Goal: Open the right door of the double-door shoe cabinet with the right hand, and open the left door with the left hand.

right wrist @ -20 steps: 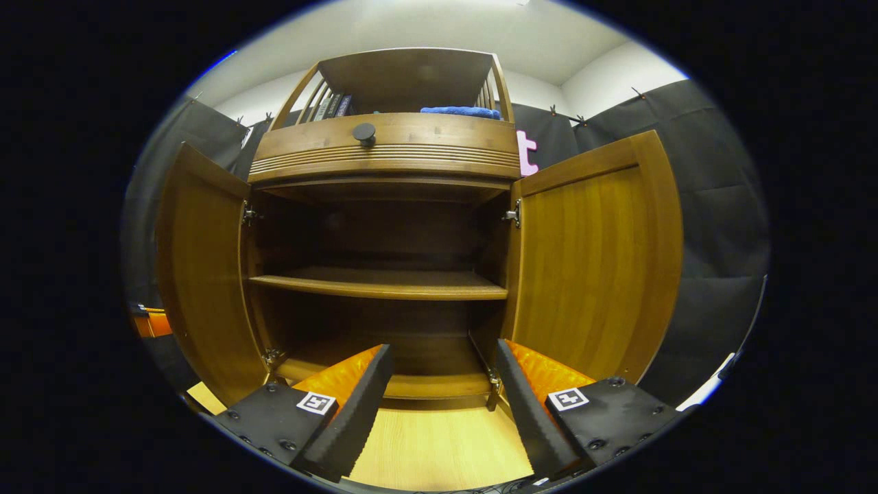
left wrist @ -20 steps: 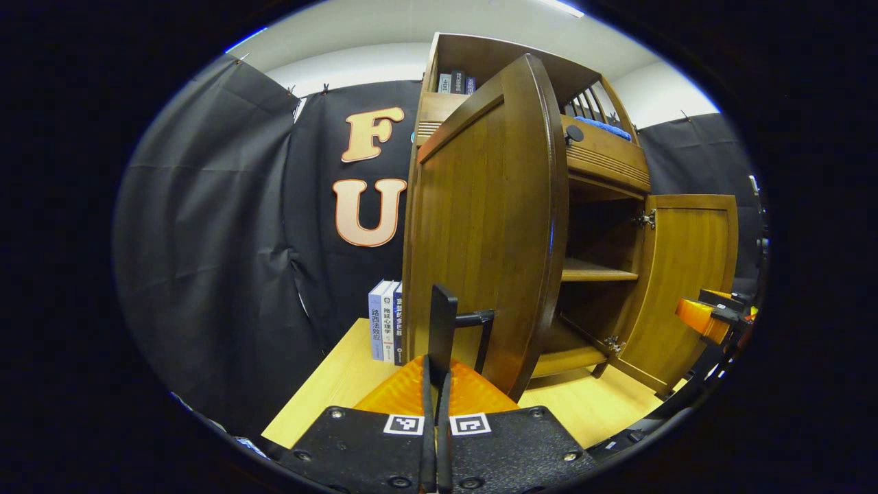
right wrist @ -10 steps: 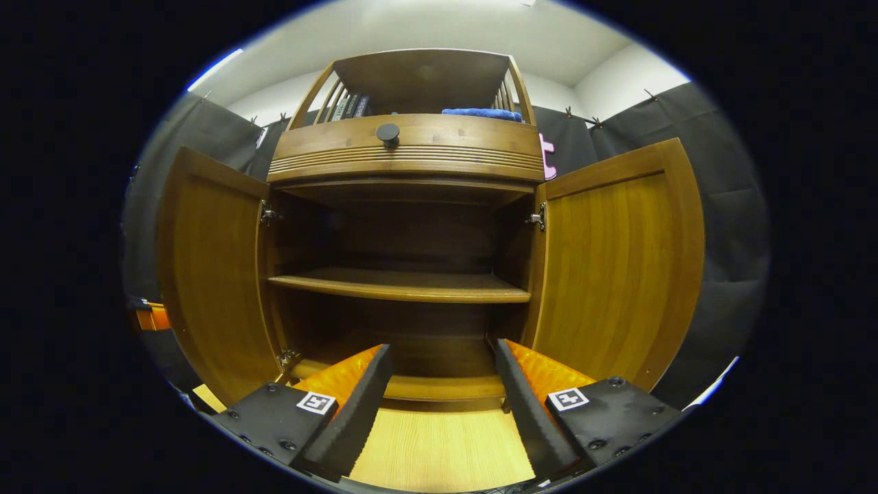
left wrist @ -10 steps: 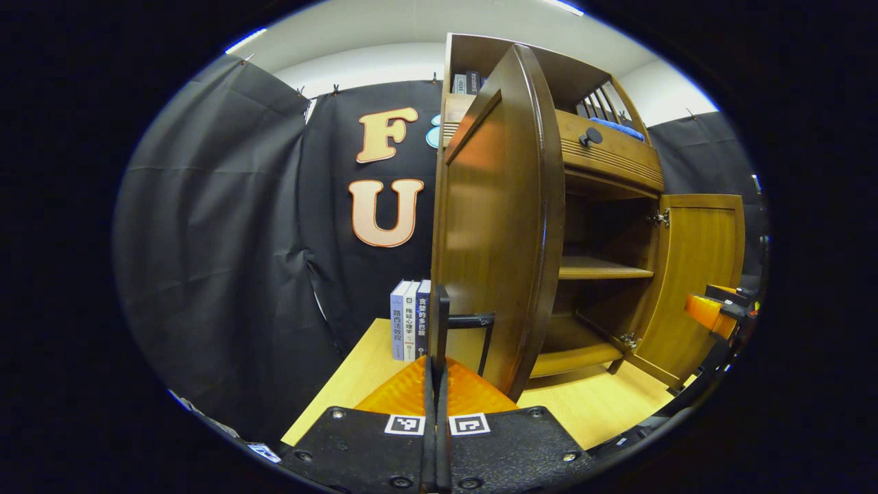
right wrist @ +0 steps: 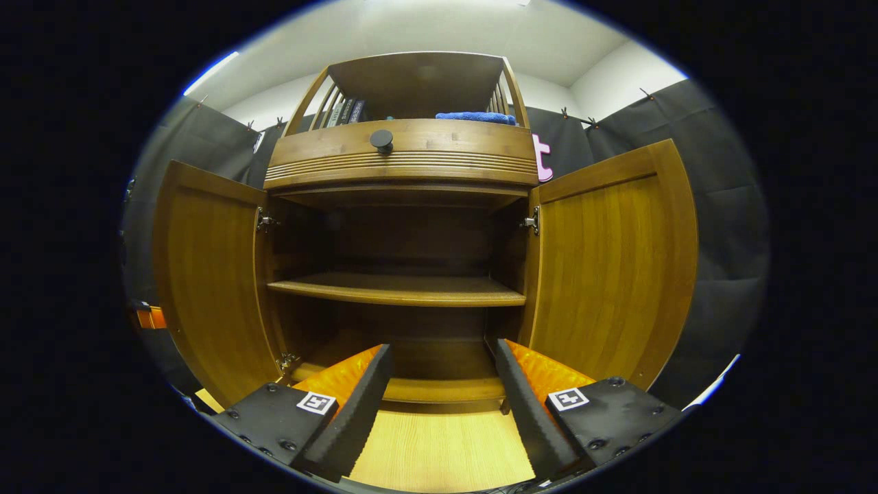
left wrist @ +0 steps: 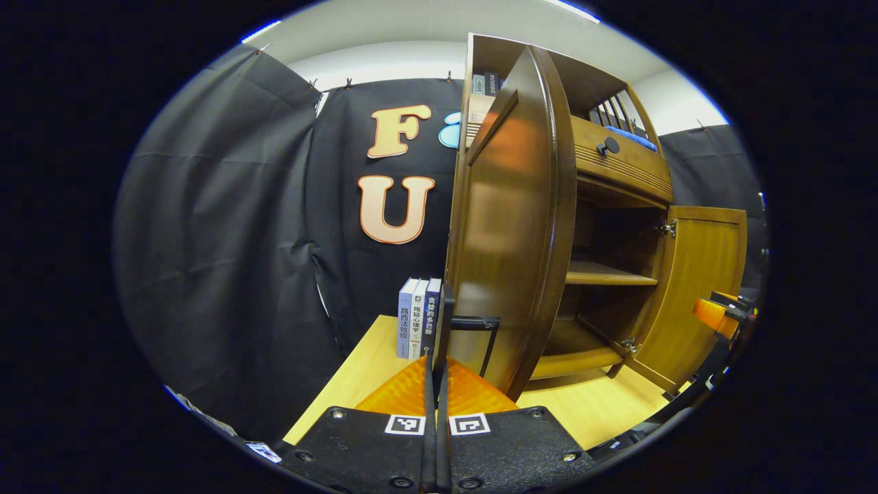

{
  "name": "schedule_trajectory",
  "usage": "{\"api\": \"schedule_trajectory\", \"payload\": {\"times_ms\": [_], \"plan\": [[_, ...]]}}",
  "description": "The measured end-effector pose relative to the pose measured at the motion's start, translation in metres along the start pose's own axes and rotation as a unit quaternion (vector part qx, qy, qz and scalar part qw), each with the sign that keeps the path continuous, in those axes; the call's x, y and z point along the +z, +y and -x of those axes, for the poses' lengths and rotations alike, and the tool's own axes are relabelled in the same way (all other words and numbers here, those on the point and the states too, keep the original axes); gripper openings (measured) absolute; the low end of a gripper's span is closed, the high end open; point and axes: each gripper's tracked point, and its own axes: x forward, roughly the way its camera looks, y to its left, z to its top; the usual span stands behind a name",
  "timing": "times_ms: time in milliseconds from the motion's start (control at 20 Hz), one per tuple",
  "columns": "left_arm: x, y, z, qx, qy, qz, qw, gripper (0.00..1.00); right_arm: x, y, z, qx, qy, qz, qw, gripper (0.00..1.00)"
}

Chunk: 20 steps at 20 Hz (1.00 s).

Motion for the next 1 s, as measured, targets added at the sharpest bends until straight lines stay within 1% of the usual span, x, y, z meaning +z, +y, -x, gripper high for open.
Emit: {"api": "schedule_trajectory", "payload": {"times_ms": [150,200,300,350,500,550,600,700,800,850,1000], "plan": [[0.001,0.007,-0.001,-0.001,-0.001,-0.005,1.0,0.0,0.003,-0.003,0.0,-0.002,-0.003,0.001,1.0,0.94],[0.002,0.011,-0.002,-0.002,-0.002,-0.007,1.0,0.0,0.003,-0.004,0.0,-0.002,-0.002,0.001,1.0,0.97],[0.003,0.015,-0.003,-0.008,-0.005,-0.001,1.0,0.0,0.002,-0.003,-0.002,0.0,0.001,0.0,1.0,0.97],[0.002,0.018,-0.003,-0.011,-0.007,0.004,1.0,0.0,0.002,-0.002,-0.002,0.002,0.003,-0.001,1.0,0.94],[0.002,0.021,-0.002,-0.02,-0.007,0.015,1.0,0.0,0.003,-0.001,-0.004,0.005,0.004,0.001,1.0,0.94],[0.002,0.021,-0.002,-0.019,-0.007,0.015,1.0,0.02,0.003,-0.001,-0.003,0.006,0.004,0.001,1.0,0.94],[0.002,0.021,-0.001,-0.018,-0.006,0.014,1.0,0.0,0.002,-0.002,-0.004,0.006,0.005,0.002,1.0,0.94],[0.003,0.022,0.002,-0.011,-0.005,0.012,1.0,0.02,0.002,-0.005,-0.006,0.004,0.007,0.002,1.0,0.94],[0.003,0.022,0.008,-0.002,-0.004,0.008,1.0,0.0,0.001,-0.01,-0.006,0.0,0.009,0.001,1.0,0.94],[0.003,0.022,0.009,0.003,-0.003,0.007,1.0,0.0,0.001,-0.013,-0.006,-0.002,0.01,0.0,1.0,0.97],[0.007,0.021,0.02,0.015,-0.005,0.019,1.0,0.0,0.002,-0.022,-0.007,-0.01,0.011,-0.002,1.0,0.97]]}}
